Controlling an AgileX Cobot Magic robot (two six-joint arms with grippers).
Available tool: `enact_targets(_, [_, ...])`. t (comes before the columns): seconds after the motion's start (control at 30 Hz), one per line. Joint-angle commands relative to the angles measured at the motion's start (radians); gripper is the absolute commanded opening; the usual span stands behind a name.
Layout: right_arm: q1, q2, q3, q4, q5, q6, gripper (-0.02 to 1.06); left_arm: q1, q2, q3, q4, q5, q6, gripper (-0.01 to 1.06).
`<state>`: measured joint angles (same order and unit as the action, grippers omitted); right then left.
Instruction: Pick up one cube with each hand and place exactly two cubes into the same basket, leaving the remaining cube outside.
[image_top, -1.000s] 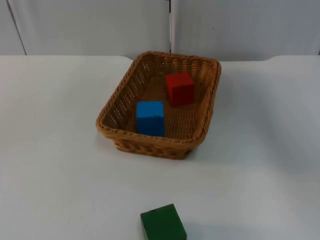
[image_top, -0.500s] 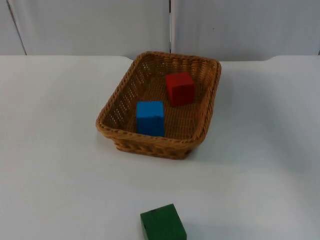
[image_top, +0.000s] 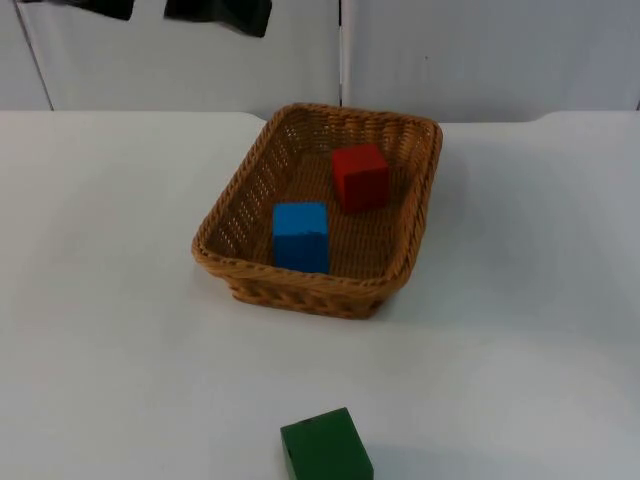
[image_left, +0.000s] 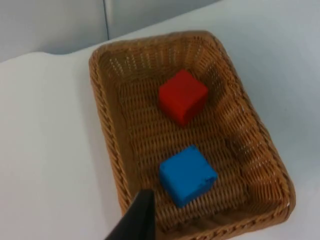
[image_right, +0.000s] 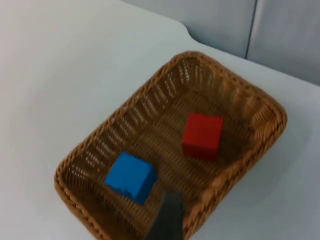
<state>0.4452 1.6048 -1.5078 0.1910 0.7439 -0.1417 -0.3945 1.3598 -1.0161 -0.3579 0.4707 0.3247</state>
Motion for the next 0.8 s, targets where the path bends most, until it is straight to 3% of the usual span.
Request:
enact_targets(0.0, [0.007,-0.075,0.105,0.002,-0.063,-0.036,0.74,0.0,-0.028,0.019,0.008,-0.01,-0.007,0.98])
enact_targets(0.2, [0.007,-0.193,0.256,0.002,-0.125,-0.038,0.74,0.0,-0.081,0.066,0.008,-0.015,-0.007,0.98])
enact_targets(0.6, [0.007,-0.396,0.363,0.004,-0.121,-0.05,0.74,0.0,-0.184,0.068,0.005,0.044,-0.007,0.98])
enact_targets(0.77, [0.007,-0.526,0.442,0.002,-0.123,-0.068,0.74,0.0,-0.272,0.068,0.004,0.105,0.011,0.98])
